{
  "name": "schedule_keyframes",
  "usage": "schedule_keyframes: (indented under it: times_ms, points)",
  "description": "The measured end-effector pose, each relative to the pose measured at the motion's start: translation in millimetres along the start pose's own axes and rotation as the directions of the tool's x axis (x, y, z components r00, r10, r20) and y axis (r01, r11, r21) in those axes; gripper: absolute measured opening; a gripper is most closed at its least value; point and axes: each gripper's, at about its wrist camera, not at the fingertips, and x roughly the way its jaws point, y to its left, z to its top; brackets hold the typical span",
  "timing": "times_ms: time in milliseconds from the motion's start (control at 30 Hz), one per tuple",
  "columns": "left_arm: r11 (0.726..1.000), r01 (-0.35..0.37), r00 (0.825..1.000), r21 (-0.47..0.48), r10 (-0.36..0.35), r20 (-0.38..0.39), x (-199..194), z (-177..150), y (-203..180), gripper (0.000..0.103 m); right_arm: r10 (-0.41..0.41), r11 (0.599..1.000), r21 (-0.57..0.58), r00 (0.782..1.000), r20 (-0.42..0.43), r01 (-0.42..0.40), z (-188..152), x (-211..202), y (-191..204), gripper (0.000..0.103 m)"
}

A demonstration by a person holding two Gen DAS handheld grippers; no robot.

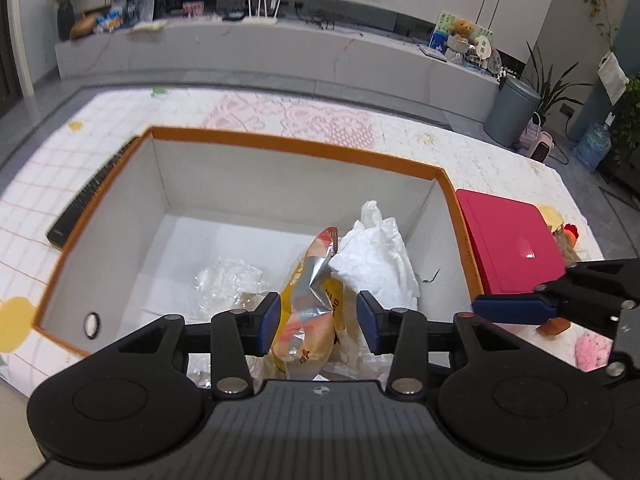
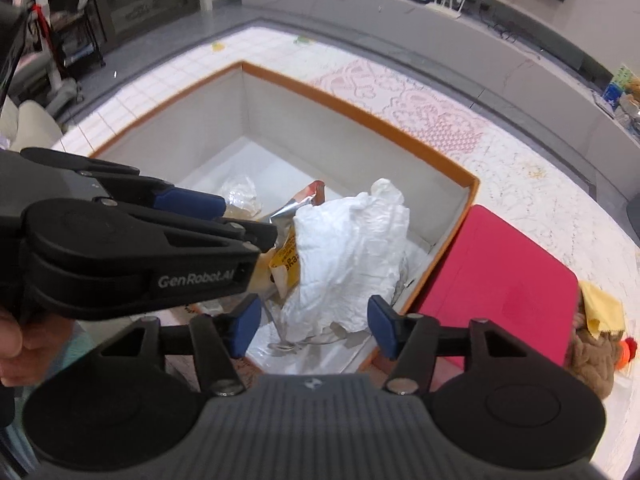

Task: Organize soft objects
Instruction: 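Move both tools back toward the brown plush and pink hat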

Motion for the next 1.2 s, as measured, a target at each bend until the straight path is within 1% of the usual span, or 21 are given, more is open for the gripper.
schedule_keyframes:
  times_ms: [200,400,600,700,767,867,933,1000,1100,1200]
  points:
    - [1.000,-0.029,0.998,0.010,0.028,0.054,-19.7,-7.0,-7.0,0.050,-0.012,0.998,0.056,0.995,0.100,0.006,-22.1,-27.0,-4.6,0.060]
    - [0.997,-0.067,0.989,0.027,0.063,0.137,-41.0,-18.0,-13.7,0.050,-0.041,0.988,0.155,0.977,0.211,0.008,-50.9,-52.1,-14.1,0.061]
    - [0.996,-0.061,0.974,0.063,0.045,0.222,-63.1,-35.5,-32.3,0.050,-0.103,0.967,0.252,0.948,0.302,0.025,-87.9,-70.7,-29.8,0.061]
    - [0.994,-0.046,0.965,0.100,0.019,0.263,-72.9,-47.8,-48.9,0.050,-0.145,0.955,0.295,0.930,0.338,0.042,-105.2,-80.1,-36.0,0.062]
    - [0.990,-0.030,0.961,0.135,-0.009,0.275,-76.2,-54.8,-62.6,0.050,-0.174,0.945,0.321,0.919,0.353,0.055,-119.0,-86.1,-41.4,0.064]
    - [0.981,0.003,0.960,0.192,-0.056,0.275,-76.4,-65.7,-87.9,0.050,-0.223,0.929,0.360,0.912,0.343,0.092,-137.9,-89.2,-52.6,0.066]
    - [0.974,0.032,0.961,0.224,-0.091,0.263,-73.8,-71.3,-105.7,0.050,-0.264,0.915,0.381,0.913,0.310,0.136,-148.6,-88.6,-61.2,0.069]
    - [0.966,0.059,0.962,0.250,-0.122,0.245,-66.9,-76.2,-121.4,0.050,-0.308,0.895,0.406,0.914,0.265,0.184,-158.3,-87.2,-72.5,0.070]
    - [0.953,0.081,0.969,0.292,-0.143,0.200,-51.7,-81.4,-144.7,0.050,-0.346,0.862,0.453,0.917,0.198,0.228,-173.3,-88.1,-89.5,0.072]
    - [0.938,0.098,0.974,0.332,-0.160,0.163,-39.2,-86.5,-166.9,0.050,-0.365,0.835,0.490,0.918,0.156,0.249,-186.8,-90.3,-108.6,0.075]
